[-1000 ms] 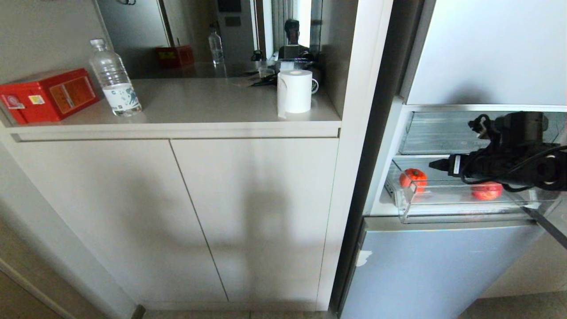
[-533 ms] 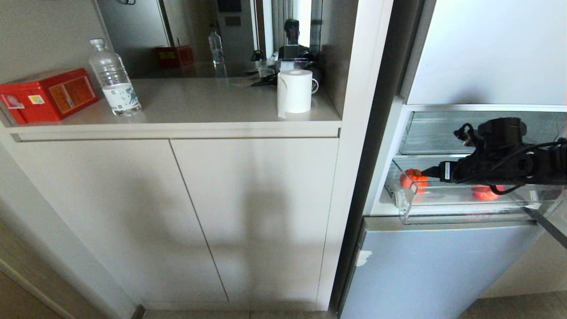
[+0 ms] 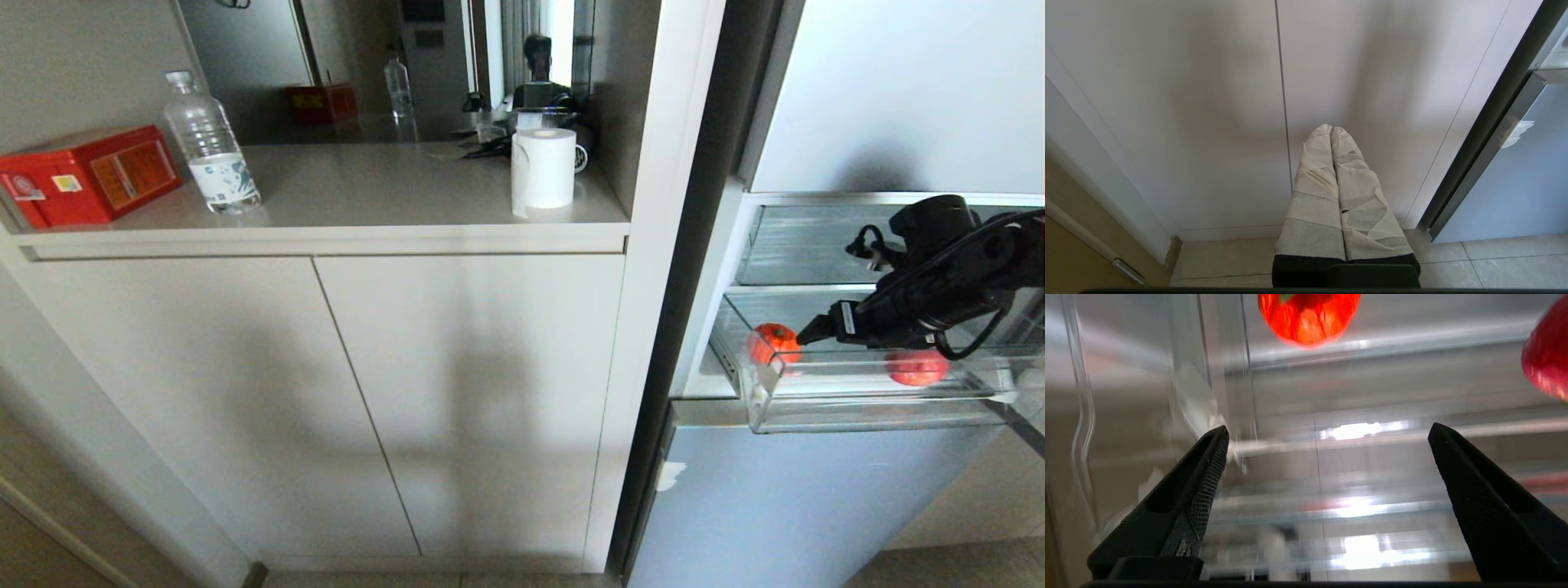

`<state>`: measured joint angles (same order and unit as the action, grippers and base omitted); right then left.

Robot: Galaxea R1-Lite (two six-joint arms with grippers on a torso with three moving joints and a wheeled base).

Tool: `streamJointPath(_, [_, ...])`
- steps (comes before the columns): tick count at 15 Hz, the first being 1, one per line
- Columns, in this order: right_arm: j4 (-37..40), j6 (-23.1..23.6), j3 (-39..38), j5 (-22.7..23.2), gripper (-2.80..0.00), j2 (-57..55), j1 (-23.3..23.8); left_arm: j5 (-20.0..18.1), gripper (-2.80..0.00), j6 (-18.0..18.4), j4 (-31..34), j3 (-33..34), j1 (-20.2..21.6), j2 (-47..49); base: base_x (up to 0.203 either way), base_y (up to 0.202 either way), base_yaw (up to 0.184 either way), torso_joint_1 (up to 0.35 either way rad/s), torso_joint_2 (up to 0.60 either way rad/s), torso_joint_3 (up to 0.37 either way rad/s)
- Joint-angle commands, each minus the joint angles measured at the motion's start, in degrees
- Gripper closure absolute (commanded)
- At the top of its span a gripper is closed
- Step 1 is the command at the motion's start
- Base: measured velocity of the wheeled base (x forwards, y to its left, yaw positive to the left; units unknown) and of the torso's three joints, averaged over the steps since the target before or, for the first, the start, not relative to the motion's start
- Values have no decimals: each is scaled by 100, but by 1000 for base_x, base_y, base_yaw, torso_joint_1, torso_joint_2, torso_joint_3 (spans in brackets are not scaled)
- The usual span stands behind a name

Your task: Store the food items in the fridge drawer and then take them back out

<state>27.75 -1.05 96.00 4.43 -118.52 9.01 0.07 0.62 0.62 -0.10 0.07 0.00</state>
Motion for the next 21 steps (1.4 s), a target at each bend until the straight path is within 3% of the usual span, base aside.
streamJointPath(1, [963,71,231,-17,-280,264,88,1,0,-1,0,1,1,9,0,0,0,0,0,0])
streamJointPath(3, [1404,312,260,-20,-280,444,197,1,0,8,-1,1,1,9,0,0,0,0,0,0])
streamJointPath(7, [1444,449,-34,-12,-280,617,493,1,0,-1,-1,1,1,9,0,0,0,0,0,0])
streamJointPath(13, [1417,434,-83,-21,-280,377,521,1,0,-1,-1,1,1,9,0,0,0,0,0,0])
streamJointPath(18, [1435,628,-634,-29,-280,931,599,1,0,-1,0,1,1,9,0,0,0,0,0,0])
streamJointPath(21, [1378,598,-487,21,-280,746,561,1,0,3,1,1,3,9,0,0,0,0,0,0])
